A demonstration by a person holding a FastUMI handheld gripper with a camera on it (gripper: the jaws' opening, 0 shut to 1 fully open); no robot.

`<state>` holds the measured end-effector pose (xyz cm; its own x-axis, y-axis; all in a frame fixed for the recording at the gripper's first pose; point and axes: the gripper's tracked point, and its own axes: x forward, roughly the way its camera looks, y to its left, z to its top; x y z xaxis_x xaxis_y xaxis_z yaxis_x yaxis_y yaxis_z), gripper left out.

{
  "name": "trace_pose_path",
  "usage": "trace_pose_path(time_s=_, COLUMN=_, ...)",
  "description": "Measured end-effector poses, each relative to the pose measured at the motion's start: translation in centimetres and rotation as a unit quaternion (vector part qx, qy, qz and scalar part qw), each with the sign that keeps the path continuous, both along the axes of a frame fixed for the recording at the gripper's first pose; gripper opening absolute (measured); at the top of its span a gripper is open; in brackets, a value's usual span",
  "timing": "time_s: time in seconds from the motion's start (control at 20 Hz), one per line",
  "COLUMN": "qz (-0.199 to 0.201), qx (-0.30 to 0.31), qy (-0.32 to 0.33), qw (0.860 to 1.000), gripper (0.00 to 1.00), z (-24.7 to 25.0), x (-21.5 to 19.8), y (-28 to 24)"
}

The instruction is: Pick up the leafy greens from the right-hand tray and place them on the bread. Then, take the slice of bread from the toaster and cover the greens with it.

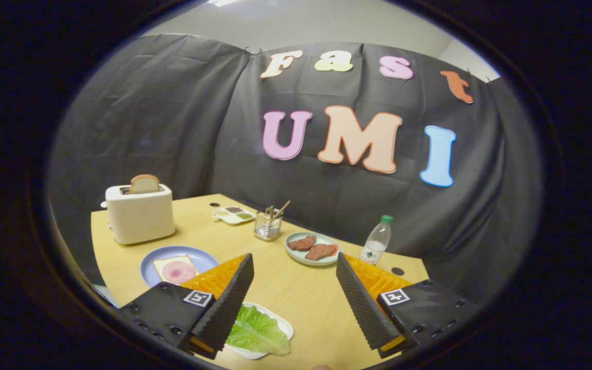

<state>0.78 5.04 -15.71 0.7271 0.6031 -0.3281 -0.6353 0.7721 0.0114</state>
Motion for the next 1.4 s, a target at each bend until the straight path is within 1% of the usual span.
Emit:
trace_pose_path(time_s=0.15, qz=0.044, qx=-0.027, qy=0.028, qw=0.998, gripper=1.0, z=-3.2, x=-1.0, y=0.7)
trace_pose_path(time_s=0.3, qz=0.083, qx=-0.046, qy=0.062, qw=0.994, gripper=1.0, z=-5.9, x=-2.4, y=1.7)
trace_pose_path(time_s=0.55, qz=0.13, qx=-0.08, qy=0.103, qw=0.983, gripper=1.0, z=-10.3, x=-4.0, y=2.8)
trace_pose_path(time_s=0.8, qz=0.158, qx=-0.105, qy=0.145, qw=0.971, gripper=1.0, z=-14.0, x=-5.1, y=3.8)
trace_pose_path(time_s=1.05, qz=0.177, qx=-0.124, qy=0.175, qw=0.961, gripper=1.0, z=-16.7, x=-6.6, y=4.1)
trace_pose_path(time_s=1.4, qz=0.17, qx=-0.134, qy=0.216, qw=0.952, gripper=1.0, z=-19.1, x=-7.3, y=3.3)
